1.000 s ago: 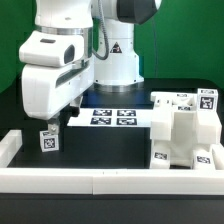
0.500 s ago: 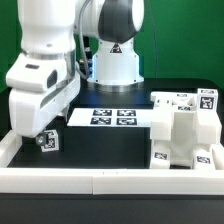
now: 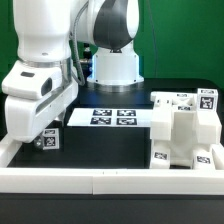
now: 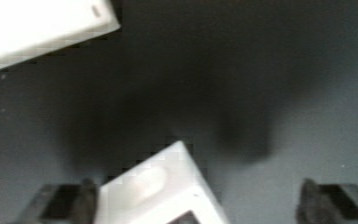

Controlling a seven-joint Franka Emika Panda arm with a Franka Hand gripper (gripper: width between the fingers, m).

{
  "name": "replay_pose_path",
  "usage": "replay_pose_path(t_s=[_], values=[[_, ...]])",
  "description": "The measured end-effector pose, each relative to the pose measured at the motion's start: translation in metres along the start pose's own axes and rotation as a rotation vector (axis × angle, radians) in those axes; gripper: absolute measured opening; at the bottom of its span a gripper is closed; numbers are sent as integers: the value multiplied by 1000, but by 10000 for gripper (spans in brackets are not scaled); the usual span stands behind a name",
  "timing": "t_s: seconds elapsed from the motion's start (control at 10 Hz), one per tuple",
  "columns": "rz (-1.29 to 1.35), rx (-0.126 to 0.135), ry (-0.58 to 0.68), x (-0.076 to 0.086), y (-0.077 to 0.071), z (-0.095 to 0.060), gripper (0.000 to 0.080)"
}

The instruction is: Assemble chair

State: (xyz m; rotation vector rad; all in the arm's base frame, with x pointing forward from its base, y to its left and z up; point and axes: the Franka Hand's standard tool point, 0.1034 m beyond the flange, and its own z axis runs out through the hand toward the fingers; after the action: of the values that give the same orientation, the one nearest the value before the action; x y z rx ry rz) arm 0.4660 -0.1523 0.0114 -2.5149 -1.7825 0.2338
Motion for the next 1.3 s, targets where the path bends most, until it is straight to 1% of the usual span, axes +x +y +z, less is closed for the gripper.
replay_pose_path(t_s=[0.1, 0.2, 0.5, 0.6, 0.7, 0.8, 0.9, 1.0, 1.3], values=[[4, 0, 0, 0, 0, 0, 398], [11, 0, 0, -1, 0, 0, 281], [47, -2, 4, -4, -1, 0, 281], [168, -17, 17, -9, -7, 1, 281], [216, -6, 18, -10, -17, 4, 281], [266, 13, 17, -6, -20, 3, 281], [215, 20, 8, -1, -18, 0, 281], [113, 9, 3, -6, -15, -2, 282], [-21, 14, -15, -13, -17, 0, 282]])
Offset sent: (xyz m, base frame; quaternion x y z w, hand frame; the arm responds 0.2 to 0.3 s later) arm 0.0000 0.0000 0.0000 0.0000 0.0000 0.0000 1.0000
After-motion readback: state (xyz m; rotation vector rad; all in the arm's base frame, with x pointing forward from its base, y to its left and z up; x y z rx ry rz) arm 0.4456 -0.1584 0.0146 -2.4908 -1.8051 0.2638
